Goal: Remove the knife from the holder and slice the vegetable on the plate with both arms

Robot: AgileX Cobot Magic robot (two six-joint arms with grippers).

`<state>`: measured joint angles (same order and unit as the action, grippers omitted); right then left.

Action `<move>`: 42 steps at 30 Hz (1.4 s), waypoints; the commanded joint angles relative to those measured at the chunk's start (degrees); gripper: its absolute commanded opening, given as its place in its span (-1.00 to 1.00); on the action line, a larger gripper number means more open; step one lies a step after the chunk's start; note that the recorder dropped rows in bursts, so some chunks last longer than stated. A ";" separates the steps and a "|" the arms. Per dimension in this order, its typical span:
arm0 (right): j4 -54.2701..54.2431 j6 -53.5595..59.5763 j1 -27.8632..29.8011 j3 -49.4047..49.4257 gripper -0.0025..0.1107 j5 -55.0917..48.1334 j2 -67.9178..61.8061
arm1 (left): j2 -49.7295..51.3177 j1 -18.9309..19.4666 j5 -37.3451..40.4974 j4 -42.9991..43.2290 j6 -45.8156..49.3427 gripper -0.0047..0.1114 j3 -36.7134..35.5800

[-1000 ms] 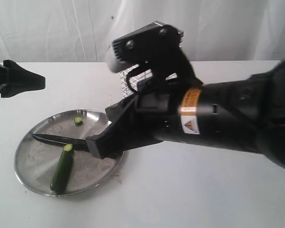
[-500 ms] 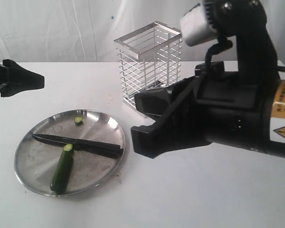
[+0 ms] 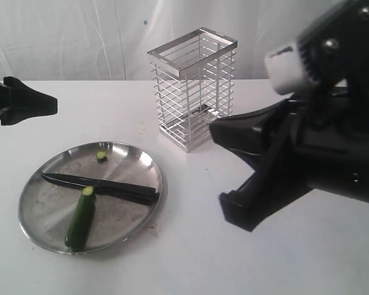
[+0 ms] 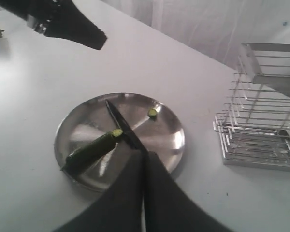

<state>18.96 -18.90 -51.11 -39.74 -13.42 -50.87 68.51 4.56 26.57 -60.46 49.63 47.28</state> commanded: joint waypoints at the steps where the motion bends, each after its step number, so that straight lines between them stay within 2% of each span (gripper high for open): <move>1: -0.24 0.67 7.16 6.98 -0.96 5.22 7.03 | -0.57 -0.06 -0.15 -0.66 0.13 0.00 -0.03; 10: -1.70 -2.53 26.16 24.59 -0.96 5.63 32.33 | -0.57 -0.06 -0.15 -0.66 0.13 0.00 -0.03; 16: -3.99 -2.93 35.01 34.47 -0.96 5.73 44.33 | -0.57 -0.06 -0.15 -0.66 0.13 0.00 -0.03; 23: -3.99 -2.29 39.15 39.74 -0.96 5.73 50.06 | -0.57 -0.06 -0.15 -0.66 0.13 0.00 -0.03; 29: -3.99 -0.86 42.02 39.74 -0.96 -0.69 50.87 | -0.57 -0.06 -0.02 -0.66 0.13 0.00 -0.03; 36: -3.99 8.27 42.15 39.74 -0.96 -1.53 50.87 | -0.57 -0.06 -0.02 -0.66 0.13 0.00 -0.03; 42: -3.92 9.78 42.15 39.74 -0.96 -3.54 50.87 | -0.57 -0.06 -0.02 -0.66 0.13 0.00 -0.03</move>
<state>15.14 -10.22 -9.29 -0.30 -16.50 -0.35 68.51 4.56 25.93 -60.37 49.75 47.28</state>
